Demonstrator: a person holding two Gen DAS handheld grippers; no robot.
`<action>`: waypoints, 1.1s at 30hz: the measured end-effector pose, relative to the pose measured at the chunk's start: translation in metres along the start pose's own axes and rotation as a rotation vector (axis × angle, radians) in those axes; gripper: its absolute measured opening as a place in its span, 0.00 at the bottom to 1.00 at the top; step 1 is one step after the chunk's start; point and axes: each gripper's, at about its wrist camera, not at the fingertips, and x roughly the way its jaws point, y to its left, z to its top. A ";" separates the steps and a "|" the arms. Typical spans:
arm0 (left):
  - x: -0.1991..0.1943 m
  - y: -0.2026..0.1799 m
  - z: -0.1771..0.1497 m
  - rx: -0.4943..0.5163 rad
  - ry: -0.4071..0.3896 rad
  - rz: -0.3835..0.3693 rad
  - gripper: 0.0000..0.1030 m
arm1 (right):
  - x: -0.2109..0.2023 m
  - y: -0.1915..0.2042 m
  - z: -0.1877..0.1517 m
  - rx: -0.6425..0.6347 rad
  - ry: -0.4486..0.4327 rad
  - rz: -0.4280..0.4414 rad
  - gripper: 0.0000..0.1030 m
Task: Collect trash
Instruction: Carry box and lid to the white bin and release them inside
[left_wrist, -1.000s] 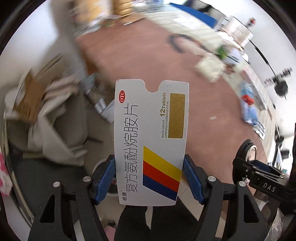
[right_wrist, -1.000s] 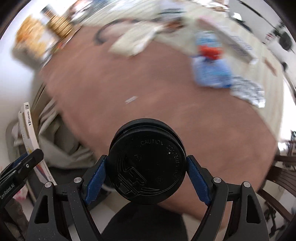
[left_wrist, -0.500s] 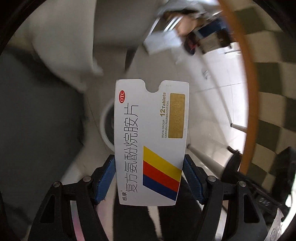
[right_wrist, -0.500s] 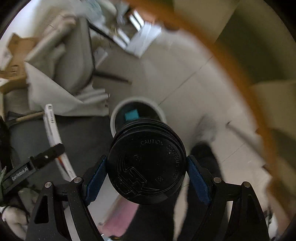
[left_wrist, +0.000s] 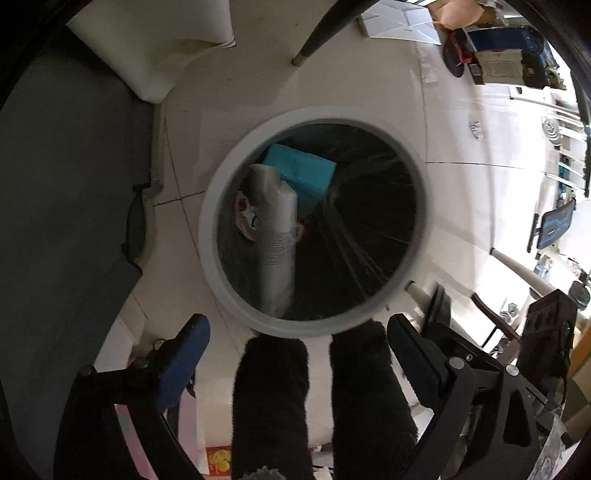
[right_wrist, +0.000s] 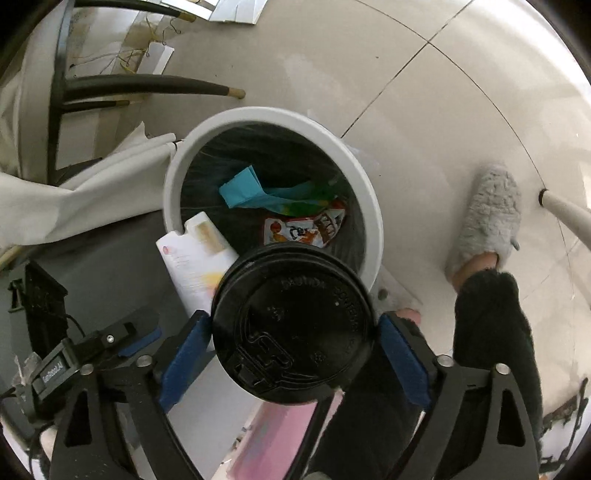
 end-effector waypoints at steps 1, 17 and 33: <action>-0.002 0.001 0.001 0.005 -0.009 0.014 0.95 | 0.002 0.000 0.001 -0.010 -0.008 -0.021 0.97; -0.056 -0.018 -0.031 0.146 -0.254 0.395 0.95 | -0.028 0.036 -0.012 -0.194 -0.181 -0.372 0.97; -0.157 -0.054 -0.100 0.156 -0.316 0.384 0.95 | -0.135 0.073 -0.069 -0.249 -0.258 -0.374 0.97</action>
